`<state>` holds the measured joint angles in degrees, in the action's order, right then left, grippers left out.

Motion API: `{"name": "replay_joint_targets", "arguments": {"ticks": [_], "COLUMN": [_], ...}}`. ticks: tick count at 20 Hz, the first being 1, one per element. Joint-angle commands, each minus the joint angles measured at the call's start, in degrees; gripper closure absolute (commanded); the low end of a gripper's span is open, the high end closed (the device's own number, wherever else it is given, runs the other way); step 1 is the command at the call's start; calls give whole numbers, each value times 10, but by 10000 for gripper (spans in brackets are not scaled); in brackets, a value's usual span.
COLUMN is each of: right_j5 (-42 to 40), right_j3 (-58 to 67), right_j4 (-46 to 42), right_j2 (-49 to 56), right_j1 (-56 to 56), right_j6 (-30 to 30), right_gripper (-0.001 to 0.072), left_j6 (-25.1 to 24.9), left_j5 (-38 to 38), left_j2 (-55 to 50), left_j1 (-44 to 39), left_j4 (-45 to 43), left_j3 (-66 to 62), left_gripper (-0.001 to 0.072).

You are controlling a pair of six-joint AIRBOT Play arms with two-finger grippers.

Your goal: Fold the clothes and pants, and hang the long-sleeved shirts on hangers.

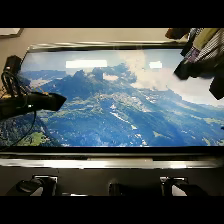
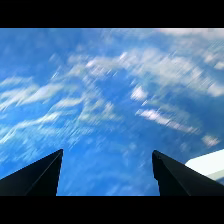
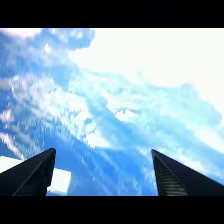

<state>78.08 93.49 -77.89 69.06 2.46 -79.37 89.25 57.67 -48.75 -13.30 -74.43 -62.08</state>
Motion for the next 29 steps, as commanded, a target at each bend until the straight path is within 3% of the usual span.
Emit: {"name": "replay_joint_targets", "arguments": {"ticks": [1,2,3,4,5,6,7,29], "right_j5": [16,17,17,16,17,15,5,-5], "right_j3": [-183,-223,-257,-279,-290,-293,-293,-293], "right_j4": [-44,-42,-38,-38,-37,-37,-38,-38], "right_j2": [-59,-72,-82,-87,-88,-88,-88,-88], "right_j1": [-72,-74,-74,-74,-74,-74,-74,-74], "right_j6": [7,7,5,5,5,8,12,-3], "right_gripper": [50,51,51,73,311,639,683,682], "left_j6": [10,10,10,10,6,6,6,6], "left_j5": [83,83,83,85,87,87,87,88], "left_j2": [0,0,0,0,0,0,0,0], "left_j1": [0,0,0,0,0,0,0,0], "left_j4": [-101,-112,-120,-125,-126,-129,-131,-137], "left_j3": [0,0,0,0,0,0,0,0], "left_gripper": [74,81,168,394,681,688,687,687]}}
